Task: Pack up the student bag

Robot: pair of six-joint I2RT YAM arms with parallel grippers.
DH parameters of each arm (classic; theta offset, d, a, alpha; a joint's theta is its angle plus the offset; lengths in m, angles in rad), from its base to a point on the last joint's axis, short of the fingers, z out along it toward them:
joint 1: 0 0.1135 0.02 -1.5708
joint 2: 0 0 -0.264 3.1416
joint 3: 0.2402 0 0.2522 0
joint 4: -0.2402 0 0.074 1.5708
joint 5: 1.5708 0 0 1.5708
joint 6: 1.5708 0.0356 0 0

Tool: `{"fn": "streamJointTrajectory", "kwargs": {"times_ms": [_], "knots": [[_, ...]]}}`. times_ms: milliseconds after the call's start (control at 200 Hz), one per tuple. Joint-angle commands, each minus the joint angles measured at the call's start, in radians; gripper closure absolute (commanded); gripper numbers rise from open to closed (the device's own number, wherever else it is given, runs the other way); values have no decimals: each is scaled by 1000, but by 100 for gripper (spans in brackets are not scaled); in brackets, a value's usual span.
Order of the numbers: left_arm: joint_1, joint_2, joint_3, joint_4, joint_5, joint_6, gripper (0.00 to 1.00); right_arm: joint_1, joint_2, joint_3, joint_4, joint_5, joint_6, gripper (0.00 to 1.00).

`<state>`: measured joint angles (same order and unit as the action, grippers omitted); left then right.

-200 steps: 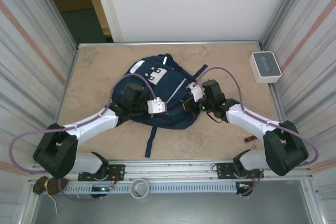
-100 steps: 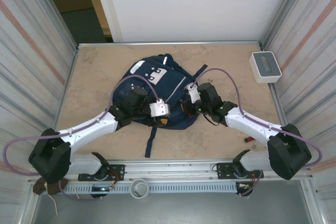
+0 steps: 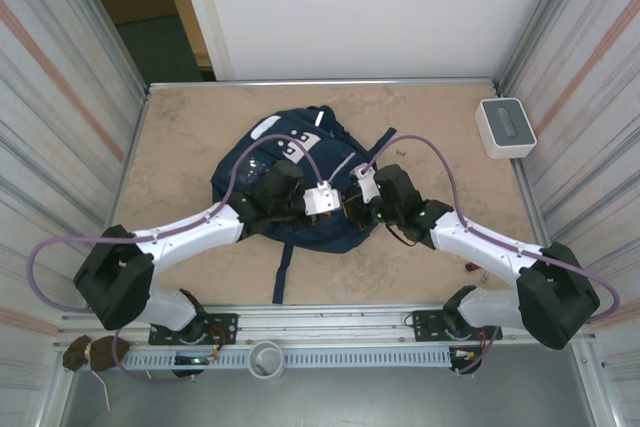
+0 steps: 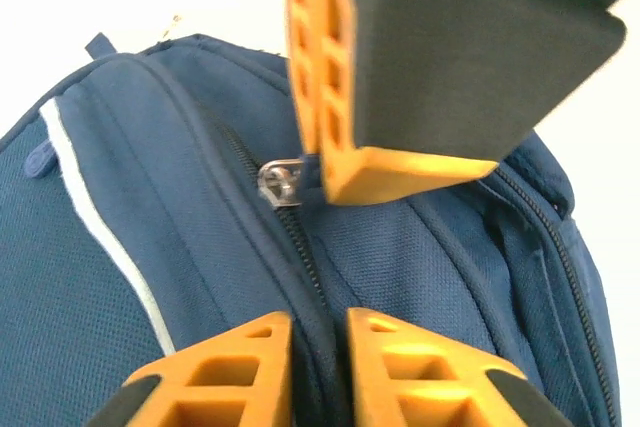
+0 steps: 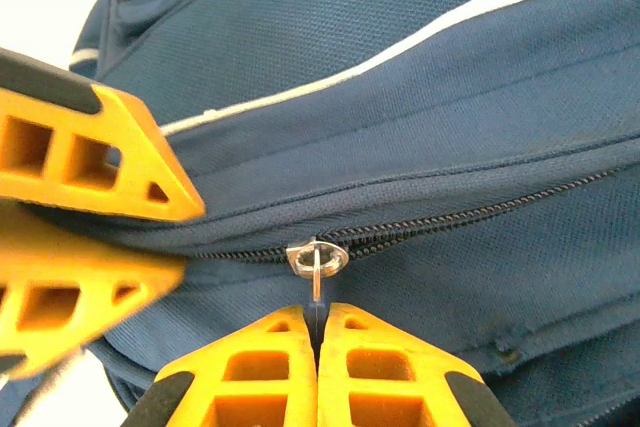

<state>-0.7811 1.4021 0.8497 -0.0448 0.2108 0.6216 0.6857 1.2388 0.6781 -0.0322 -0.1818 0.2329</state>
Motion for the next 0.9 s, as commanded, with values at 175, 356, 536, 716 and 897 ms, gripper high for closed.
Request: {"fn": "streamJointTrajectory", "kwargs": {"times_ms": [175,356,536,716,897], "knots": [[131,-162,-138,46,208,45,94,-68,19,55,-73,200,17,100],[226,-213,-198,65,230,20,93,-64,42,83,-48,174,16,100],[225,-231,-180,18,180,6,68,-37,19,64,8,77,20,100],[121,-222,-111,-38,54,-22,39,0,-26,46,34,45,55,100],[56,-137,-41,-41,0,-40,35,40,-64,45,32,50,76,100]]}}
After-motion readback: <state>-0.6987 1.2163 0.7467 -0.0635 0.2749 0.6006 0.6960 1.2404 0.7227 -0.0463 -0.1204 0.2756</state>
